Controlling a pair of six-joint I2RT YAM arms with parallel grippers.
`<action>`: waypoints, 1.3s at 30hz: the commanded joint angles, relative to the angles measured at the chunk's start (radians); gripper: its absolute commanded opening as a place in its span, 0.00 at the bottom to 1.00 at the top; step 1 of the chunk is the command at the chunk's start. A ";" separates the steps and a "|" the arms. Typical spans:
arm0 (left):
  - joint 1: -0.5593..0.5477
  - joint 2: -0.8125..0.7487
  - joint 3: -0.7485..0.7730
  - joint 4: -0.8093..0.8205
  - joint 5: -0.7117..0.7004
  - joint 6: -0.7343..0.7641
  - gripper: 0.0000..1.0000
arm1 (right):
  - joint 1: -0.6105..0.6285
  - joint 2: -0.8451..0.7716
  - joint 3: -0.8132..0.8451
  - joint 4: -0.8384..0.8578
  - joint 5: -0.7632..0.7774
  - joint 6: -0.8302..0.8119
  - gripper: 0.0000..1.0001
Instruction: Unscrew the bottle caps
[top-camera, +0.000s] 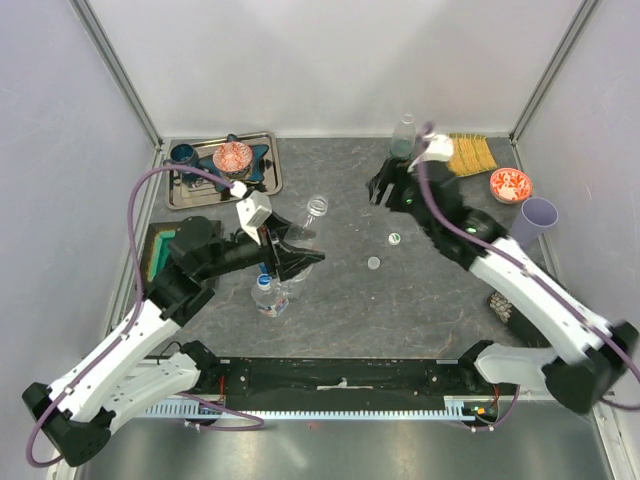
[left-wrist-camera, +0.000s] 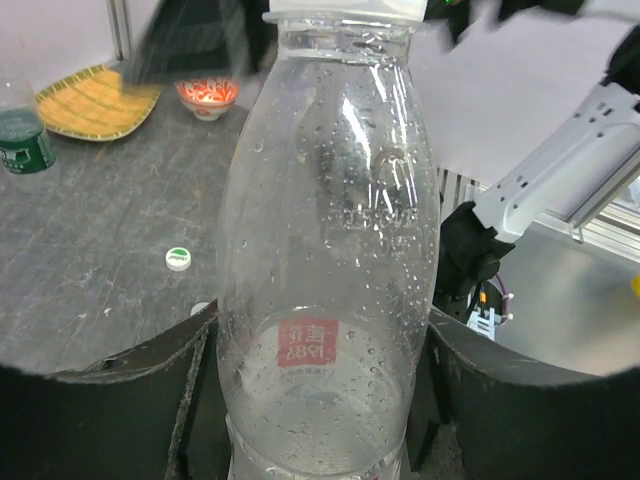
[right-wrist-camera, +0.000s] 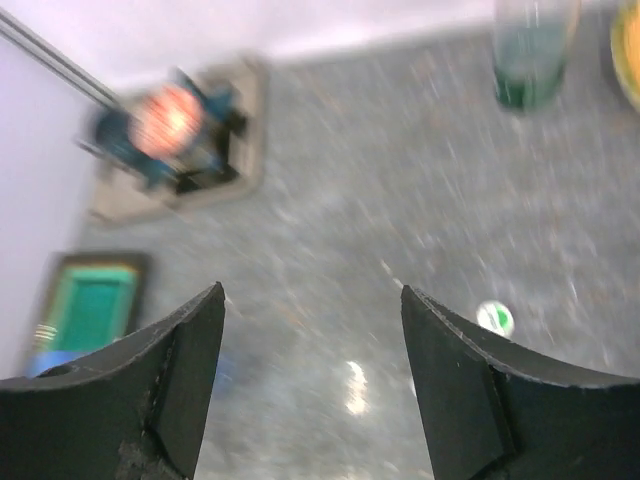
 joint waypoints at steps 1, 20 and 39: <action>0.000 0.091 0.067 0.050 0.058 0.046 0.61 | -0.002 -0.181 0.119 0.008 -0.201 -0.103 0.78; -0.052 0.371 0.245 0.068 0.182 -0.001 0.62 | 0.012 -0.216 0.131 0.100 -0.684 -0.082 0.93; -0.059 0.371 0.275 0.003 0.047 0.014 0.78 | 0.012 -0.215 0.146 0.074 -0.709 -0.097 0.12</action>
